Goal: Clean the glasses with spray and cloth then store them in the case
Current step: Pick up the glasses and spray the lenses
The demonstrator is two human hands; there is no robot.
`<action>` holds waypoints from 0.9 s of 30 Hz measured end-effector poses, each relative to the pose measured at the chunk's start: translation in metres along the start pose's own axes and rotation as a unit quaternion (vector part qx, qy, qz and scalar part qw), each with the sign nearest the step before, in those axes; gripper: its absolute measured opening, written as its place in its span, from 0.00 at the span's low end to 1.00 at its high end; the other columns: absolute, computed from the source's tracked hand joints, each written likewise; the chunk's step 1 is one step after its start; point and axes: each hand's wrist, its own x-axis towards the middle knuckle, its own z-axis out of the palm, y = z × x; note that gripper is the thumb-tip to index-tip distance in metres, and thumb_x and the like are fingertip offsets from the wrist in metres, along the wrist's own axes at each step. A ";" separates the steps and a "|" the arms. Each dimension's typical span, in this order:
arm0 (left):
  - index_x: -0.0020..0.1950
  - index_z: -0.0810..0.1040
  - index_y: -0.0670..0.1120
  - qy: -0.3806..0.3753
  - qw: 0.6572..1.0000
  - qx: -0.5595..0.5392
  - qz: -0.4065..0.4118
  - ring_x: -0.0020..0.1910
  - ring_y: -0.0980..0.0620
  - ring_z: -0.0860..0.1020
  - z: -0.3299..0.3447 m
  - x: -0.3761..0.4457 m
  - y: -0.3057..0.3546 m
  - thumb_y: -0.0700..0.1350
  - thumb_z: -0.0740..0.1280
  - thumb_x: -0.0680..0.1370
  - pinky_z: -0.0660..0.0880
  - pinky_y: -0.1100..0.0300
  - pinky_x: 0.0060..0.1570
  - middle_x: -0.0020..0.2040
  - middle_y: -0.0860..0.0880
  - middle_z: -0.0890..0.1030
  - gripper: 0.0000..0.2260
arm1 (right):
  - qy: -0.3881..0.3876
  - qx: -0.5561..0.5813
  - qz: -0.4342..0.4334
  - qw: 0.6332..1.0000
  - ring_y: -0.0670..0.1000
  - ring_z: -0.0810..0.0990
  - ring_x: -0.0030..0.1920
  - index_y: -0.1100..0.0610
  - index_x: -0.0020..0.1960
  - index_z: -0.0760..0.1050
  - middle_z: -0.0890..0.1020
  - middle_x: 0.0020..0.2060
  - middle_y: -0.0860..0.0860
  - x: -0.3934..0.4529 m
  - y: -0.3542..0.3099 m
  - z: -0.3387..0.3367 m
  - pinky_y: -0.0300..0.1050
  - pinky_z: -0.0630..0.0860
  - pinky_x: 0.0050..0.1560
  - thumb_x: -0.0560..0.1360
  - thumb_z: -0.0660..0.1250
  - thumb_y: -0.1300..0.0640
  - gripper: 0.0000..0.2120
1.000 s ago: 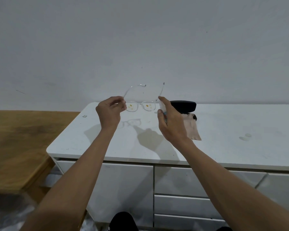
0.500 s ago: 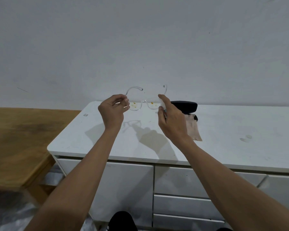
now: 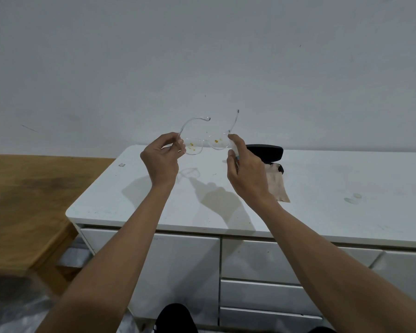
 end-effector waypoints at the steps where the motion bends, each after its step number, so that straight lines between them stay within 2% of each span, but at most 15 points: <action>1: 0.48 0.84 0.34 -0.002 1.000 -0.005 -0.002 0.37 0.44 0.80 0.000 0.000 0.000 0.30 0.73 0.75 0.84 0.50 0.46 0.34 0.52 0.83 0.04 | 0.003 0.002 0.001 1.000 0.52 0.72 0.32 0.53 0.73 0.72 0.70 0.29 0.47 0.001 0.000 0.000 0.46 0.66 0.35 0.81 0.60 0.59 0.20; 4: 0.48 0.84 0.34 -0.005 1.000 -0.013 -0.003 0.36 0.44 0.80 0.000 0.000 0.001 0.30 0.73 0.74 0.84 0.48 0.47 0.36 0.49 0.83 0.04 | 0.009 -0.002 -0.002 1.000 0.51 0.71 0.32 0.53 0.73 0.72 0.72 0.30 0.47 0.004 0.000 0.001 0.45 0.65 0.35 0.81 0.60 0.58 0.20; 7: 0.48 0.84 0.34 -0.005 1.000 -0.012 0.000 0.37 0.44 0.81 0.002 0.000 0.002 0.29 0.73 0.74 0.84 0.48 0.47 0.39 0.42 0.82 0.04 | 0.022 -0.009 -0.015 1.000 0.52 0.73 0.33 0.53 0.73 0.71 0.75 0.33 0.49 0.005 -0.001 0.003 0.46 0.68 0.35 0.82 0.60 0.58 0.20; 11: 0.48 0.84 0.33 -0.007 1.000 -0.009 0.007 0.37 0.45 0.81 0.005 0.000 0.003 0.29 0.73 0.74 0.84 0.49 0.46 0.39 0.41 0.81 0.04 | 0.034 -0.023 -0.033 0.999 0.56 0.77 0.34 0.54 0.74 0.71 0.78 0.36 0.53 0.006 0.000 0.003 0.49 0.73 0.34 0.82 0.60 0.58 0.20; 17: 0.47 0.84 0.36 -0.004 1.000 -0.006 0.008 0.36 0.47 0.82 0.006 -0.002 0.003 0.29 0.73 0.74 0.84 0.52 0.45 0.39 0.41 0.82 0.05 | 0.028 -0.024 -0.026 0.999 0.56 0.74 0.32 0.55 0.73 0.71 0.72 0.32 0.49 0.006 0.005 0.004 0.49 0.70 0.32 0.83 0.60 0.59 0.19; 22: 0.46 0.84 0.36 -0.007 1.000 -0.009 0.007 0.36 0.45 0.81 0.007 -0.004 0.003 0.29 0.73 0.74 0.84 0.50 0.45 0.39 0.41 0.81 0.04 | 0.016 -0.010 -0.016 1.000 0.53 0.70 0.30 0.56 0.72 0.71 0.67 0.28 0.47 0.007 0.006 0.005 0.45 0.65 0.33 0.83 0.59 0.59 0.18; 27: 0.47 0.84 0.35 -0.009 1.000 -0.012 0.004 0.37 0.45 0.82 0.008 -0.005 0.004 0.29 0.73 0.75 0.85 0.51 0.45 0.40 0.40 0.82 0.04 | 0.019 -0.008 -0.006 1.000 0.56 0.71 0.29 0.58 0.69 0.72 0.68 0.28 0.50 0.008 0.006 0.006 0.47 0.67 0.32 0.83 0.59 0.60 0.15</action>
